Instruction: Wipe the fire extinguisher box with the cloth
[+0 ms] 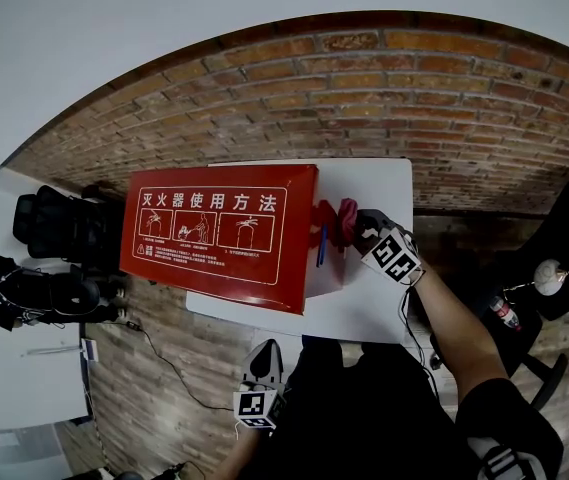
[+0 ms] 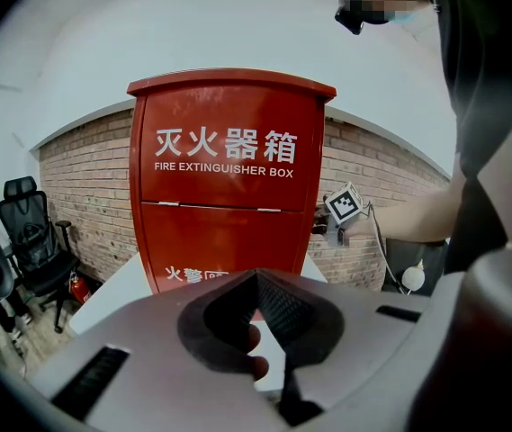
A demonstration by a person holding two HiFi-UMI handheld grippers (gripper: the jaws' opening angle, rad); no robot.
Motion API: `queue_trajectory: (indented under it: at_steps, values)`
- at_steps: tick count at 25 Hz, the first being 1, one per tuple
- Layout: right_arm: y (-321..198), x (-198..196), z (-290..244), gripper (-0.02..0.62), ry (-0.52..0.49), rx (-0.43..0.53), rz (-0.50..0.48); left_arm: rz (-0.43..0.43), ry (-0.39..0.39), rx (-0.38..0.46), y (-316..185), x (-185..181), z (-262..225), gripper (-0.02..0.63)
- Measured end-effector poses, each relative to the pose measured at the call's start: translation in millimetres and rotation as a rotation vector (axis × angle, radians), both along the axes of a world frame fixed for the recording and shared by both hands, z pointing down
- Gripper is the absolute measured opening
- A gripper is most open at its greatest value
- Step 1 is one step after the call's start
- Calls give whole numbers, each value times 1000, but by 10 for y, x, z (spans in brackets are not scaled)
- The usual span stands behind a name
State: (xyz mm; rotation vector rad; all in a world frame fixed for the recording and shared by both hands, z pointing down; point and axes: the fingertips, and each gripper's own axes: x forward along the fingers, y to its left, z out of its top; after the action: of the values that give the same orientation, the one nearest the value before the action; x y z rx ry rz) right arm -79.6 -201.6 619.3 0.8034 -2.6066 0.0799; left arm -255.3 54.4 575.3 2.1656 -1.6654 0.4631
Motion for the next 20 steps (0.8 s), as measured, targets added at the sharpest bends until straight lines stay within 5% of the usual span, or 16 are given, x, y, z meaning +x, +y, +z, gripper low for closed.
queue_trajectory:
  at_steps: [20]
  values:
    - [-36,-2,706,89,38,-97,53,12,-14,-16,-53,-63,-7,17]
